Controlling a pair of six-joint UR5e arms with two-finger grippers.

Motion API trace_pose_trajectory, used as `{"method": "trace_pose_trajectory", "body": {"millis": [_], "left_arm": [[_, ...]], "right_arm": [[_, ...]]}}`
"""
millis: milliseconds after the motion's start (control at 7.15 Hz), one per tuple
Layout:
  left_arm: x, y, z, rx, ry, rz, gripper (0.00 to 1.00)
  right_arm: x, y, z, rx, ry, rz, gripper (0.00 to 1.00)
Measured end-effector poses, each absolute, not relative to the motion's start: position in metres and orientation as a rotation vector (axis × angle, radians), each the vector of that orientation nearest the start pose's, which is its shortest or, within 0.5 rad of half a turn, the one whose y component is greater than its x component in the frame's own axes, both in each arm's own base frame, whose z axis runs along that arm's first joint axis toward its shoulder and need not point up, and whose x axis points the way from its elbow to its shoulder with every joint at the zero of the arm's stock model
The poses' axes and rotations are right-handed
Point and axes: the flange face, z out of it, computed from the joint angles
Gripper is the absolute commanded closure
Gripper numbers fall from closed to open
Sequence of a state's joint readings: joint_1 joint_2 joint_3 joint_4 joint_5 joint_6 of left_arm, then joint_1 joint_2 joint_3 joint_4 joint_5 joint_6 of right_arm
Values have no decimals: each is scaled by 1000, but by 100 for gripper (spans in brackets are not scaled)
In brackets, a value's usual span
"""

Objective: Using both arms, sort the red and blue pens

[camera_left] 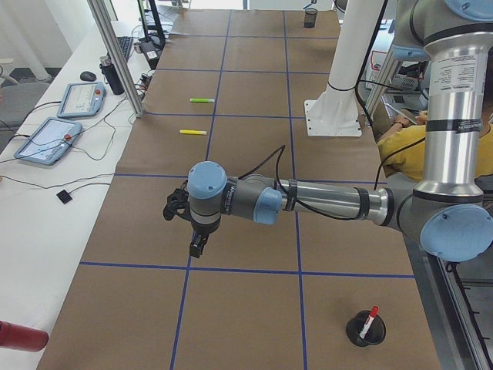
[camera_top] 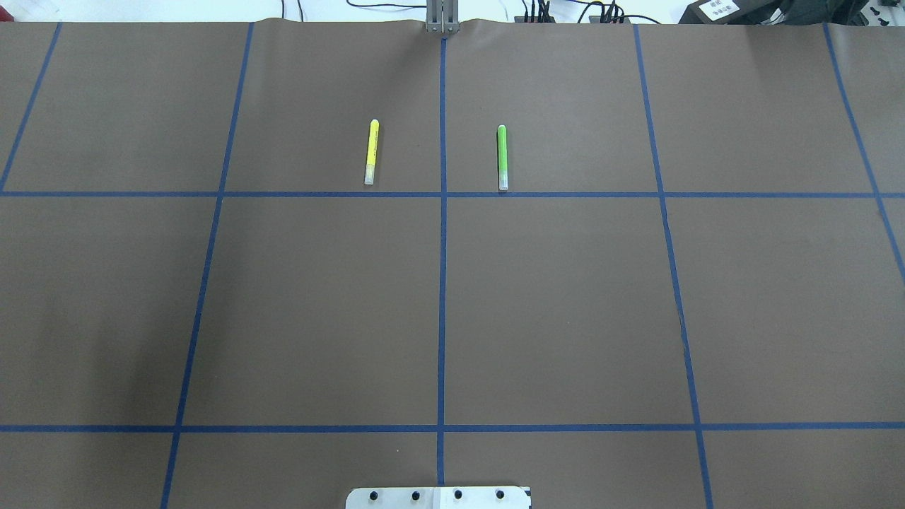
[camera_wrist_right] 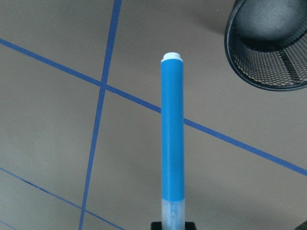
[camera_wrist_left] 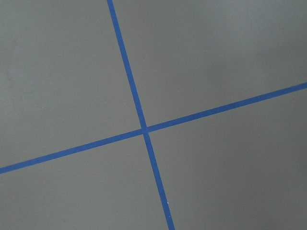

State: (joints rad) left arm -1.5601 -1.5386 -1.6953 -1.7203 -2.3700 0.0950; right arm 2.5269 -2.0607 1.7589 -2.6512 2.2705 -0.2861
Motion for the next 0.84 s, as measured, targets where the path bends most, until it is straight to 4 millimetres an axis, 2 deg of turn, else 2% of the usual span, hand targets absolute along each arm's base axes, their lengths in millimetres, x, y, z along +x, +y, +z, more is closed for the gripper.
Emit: {"method": "trace_pose_trajectory", "body": {"millis": [280,839], "left_arm": [[-57,-491,592,268,786,198,0],[-57,-491,593,280,785,202,0]], "right_arm": [[142,0,771,-785,-1263,1003,100],[156,10,781,-765,-1161,953,100]]}}
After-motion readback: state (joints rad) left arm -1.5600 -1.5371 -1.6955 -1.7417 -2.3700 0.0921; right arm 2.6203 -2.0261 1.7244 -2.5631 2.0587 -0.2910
